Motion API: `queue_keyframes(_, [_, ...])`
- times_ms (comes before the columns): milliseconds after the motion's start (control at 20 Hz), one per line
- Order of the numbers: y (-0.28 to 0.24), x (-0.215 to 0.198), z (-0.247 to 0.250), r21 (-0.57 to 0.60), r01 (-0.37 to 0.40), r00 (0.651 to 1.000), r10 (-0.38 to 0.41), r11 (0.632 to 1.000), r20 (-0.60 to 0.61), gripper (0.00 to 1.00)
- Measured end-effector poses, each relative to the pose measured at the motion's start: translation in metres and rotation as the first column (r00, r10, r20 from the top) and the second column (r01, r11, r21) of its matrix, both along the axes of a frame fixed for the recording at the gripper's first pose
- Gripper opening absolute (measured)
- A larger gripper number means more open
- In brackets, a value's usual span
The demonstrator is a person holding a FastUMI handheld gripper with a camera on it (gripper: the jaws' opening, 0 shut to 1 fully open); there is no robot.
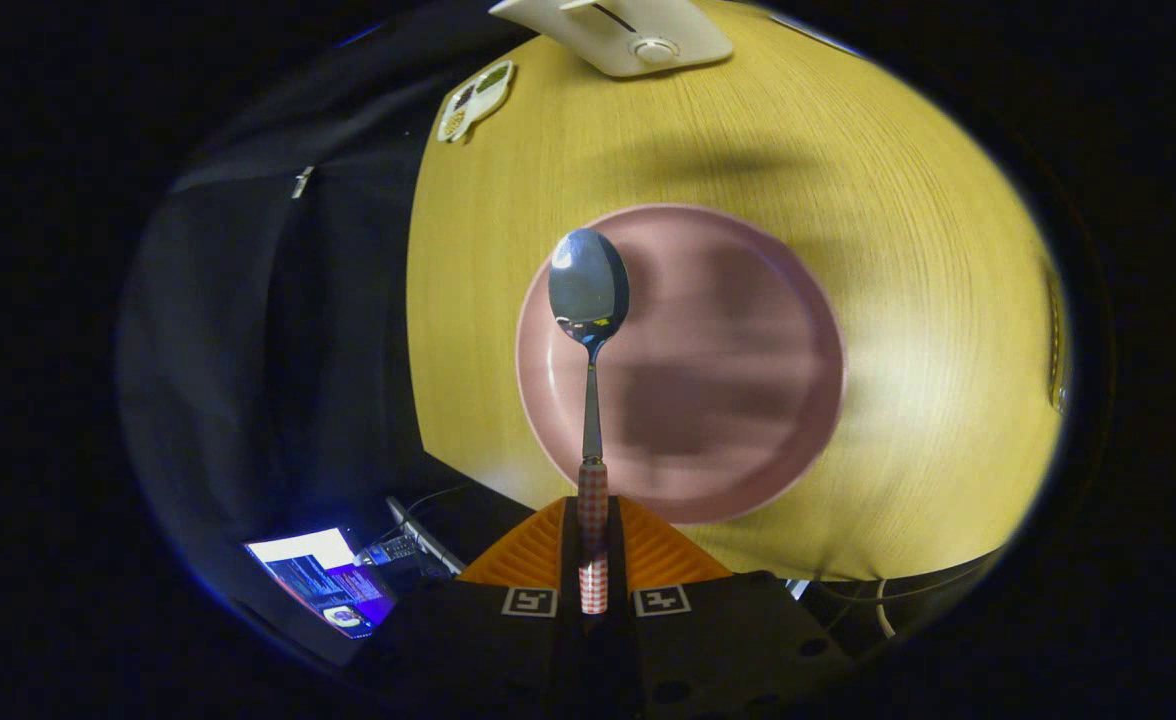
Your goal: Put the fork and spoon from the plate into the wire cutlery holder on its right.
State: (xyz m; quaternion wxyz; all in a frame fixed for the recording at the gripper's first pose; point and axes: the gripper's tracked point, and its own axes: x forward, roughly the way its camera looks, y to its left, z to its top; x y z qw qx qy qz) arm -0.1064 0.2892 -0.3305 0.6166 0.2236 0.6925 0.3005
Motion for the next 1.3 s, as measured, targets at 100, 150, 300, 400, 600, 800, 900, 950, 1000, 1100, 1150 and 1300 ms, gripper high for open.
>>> queue_keyframes(100, [-0.027,0.003,0.017,0.012,-0.029,0.999,0.029,1.000,0.042,0.13])
queue_keyframes(150, [-0.042,0.004,0.027,0.014,-0.033,0.998,0.032,0.999,0.056,0.13])
queue_keyframes(300, [-0.094,0.012,0.053,0.019,-0.022,0.998,0.021,1.000,0.064,0.13])
queue_keyframes(400, [-0.134,0.018,0.066,0.002,-0.016,0.998,0.016,1.000,0.058,0.13])
queue_keyframes(600, [-0.221,0.035,0.070,-0.127,-0.060,0.996,0.068,0.990,0.055,0.13])
queue_keyframes(800, [-0.297,0.032,0.067,-0.253,-0.170,0.985,0.163,0.953,-0.050,0.13])
queue_keyframes(900, [-0.326,0.027,0.062,-0.308,-0.222,0.974,0.192,0.925,-0.124,0.13])
queue_keyframes(950, [-0.337,0.026,0.059,-0.325,-0.246,0.966,0.201,0.913,-0.164,0.13])
queue_keyframes(1000, [-0.343,0.028,0.054,-0.336,-0.260,0.960,0.204,0.905,-0.193,0.13])
queue_keyframes(1100, [-0.356,0.029,0.047,-0.350,-0.303,0.940,0.216,0.887,-0.265,0.13])
queue_keyframes(1150, [-0.361,0.031,0.043,-0.358,-0.320,0.929,0.218,0.877,-0.298,0.13])
queue_keyframes(1300, [-0.368,0.043,0.023,-0.391,-0.342,0.911,0.200,0.854,-0.360,0.13])
